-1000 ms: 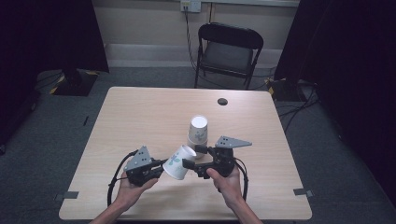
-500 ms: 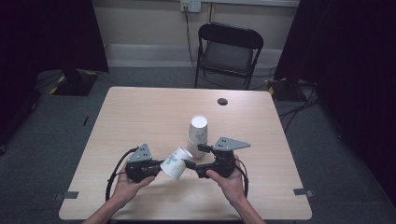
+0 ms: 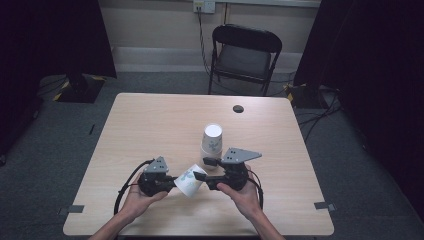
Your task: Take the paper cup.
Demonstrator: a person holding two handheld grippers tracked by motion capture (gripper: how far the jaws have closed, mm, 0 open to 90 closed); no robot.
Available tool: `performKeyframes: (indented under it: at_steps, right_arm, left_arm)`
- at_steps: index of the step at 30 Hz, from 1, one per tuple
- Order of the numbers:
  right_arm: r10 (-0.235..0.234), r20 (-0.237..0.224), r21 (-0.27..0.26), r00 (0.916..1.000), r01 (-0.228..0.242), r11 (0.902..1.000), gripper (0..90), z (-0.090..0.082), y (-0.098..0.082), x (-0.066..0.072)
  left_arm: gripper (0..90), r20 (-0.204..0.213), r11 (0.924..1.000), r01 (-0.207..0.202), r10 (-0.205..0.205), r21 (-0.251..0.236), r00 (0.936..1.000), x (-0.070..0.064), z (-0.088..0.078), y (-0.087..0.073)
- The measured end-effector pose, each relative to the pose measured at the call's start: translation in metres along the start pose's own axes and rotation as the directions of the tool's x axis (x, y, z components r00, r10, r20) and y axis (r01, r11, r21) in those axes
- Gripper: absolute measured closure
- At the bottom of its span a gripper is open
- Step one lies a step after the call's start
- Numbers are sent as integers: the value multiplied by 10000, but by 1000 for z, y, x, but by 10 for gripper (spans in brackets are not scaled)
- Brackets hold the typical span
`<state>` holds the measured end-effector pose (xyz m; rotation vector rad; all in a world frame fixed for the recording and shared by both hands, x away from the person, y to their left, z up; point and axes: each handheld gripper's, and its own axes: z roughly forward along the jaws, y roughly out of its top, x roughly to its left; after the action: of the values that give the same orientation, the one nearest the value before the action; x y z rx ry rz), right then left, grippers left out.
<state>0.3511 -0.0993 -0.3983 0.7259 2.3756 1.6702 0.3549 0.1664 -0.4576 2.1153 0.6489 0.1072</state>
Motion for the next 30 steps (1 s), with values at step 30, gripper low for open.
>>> performKeyframes:
  at_steps: [30]
  right_arm:
    - [-2259, -533, 1439, 9727, 2313, 9622, 453, 16, -11, 17]
  left_arm:
    - [861, 540, 9992, 312, -324, 241, 9980, 3, 1, -1]
